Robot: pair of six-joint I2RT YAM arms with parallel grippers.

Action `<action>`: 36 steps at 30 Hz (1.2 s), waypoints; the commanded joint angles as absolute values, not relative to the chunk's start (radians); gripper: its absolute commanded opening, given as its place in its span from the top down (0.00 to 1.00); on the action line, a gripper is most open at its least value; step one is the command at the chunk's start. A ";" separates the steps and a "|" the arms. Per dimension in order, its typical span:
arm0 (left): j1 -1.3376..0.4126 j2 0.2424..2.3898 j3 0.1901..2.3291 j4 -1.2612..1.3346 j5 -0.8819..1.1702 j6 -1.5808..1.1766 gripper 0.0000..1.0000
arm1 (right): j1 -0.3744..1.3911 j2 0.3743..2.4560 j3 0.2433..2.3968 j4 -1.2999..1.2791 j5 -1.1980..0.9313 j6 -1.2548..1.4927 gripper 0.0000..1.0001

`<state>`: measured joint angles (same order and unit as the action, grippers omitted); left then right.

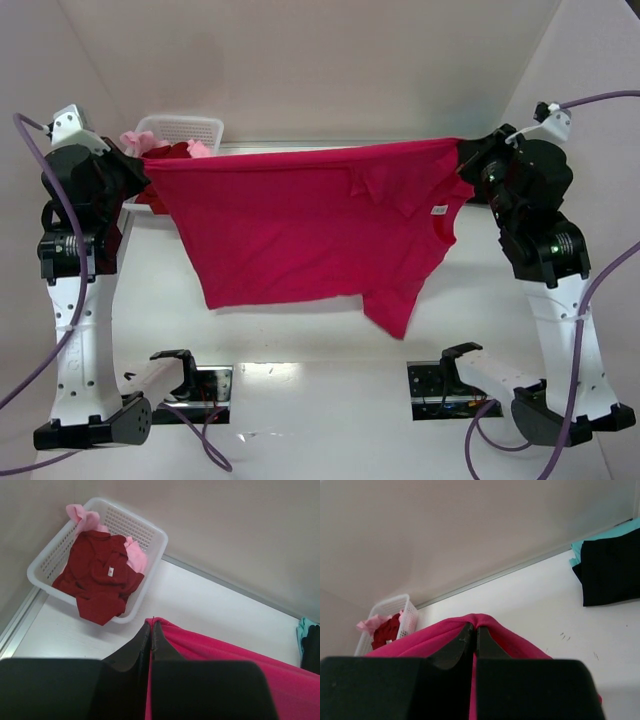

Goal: Fold and stack the t-shirts

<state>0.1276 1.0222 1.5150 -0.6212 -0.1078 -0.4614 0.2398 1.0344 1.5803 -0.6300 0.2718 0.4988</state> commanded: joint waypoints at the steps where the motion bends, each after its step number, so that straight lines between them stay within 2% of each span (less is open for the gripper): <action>1: 0.135 1.008 1.528 -0.525 -0.138 -0.402 1.00 | 0.241 0.950 1.580 -0.589 0.308 0.500 1.00; 8: 0.135 1.017 1.575 -0.515 -0.107 -0.402 1.00 | 0.241 0.862 1.532 -0.598 0.318 0.500 1.00; 17: 0.135 0.873 1.595 -0.572 -0.106 -0.371 1.00 | 0.241 0.740 1.523 -0.610 0.252 0.500 1.00; 23: 0.135 0.827 1.634 -0.612 -0.141 -0.371 1.00 | 0.241 0.726 1.620 -0.683 0.307 0.491 1.00; 31: 0.135 1.077 1.700 -0.603 -0.095 -0.380 1.00 | 0.241 0.908 1.569 -0.647 0.342 0.502 1.00; 36: 0.135 1.215 1.594 -0.516 -0.048 -0.390 1.00 | 0.241 1.025 1.499 -0.571 0.407 0.523 1.00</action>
<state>0.1265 1.1538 1.6501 -0.5758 -0.0437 -0.4168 0.2424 0.9592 1.5433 -0.6434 0.3054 0.5171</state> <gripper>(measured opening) 0.009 0.012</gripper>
